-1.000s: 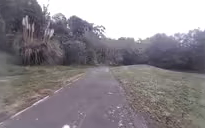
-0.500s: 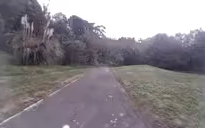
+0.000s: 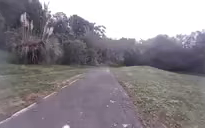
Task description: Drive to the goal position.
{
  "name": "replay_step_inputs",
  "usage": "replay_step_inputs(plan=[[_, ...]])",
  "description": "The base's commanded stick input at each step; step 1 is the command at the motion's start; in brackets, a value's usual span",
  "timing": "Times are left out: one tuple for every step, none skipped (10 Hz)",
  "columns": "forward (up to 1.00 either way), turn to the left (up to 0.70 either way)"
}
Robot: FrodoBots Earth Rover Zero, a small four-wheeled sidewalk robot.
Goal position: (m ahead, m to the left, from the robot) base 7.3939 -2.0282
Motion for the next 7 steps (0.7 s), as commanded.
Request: replay_step_inputs(plan=[[0.45,0.00],[0.45,0.00],[0.45,0.00],[0.45,0.00],[0.45,0.00],[0.45,0.00],[0.45,0.00]])
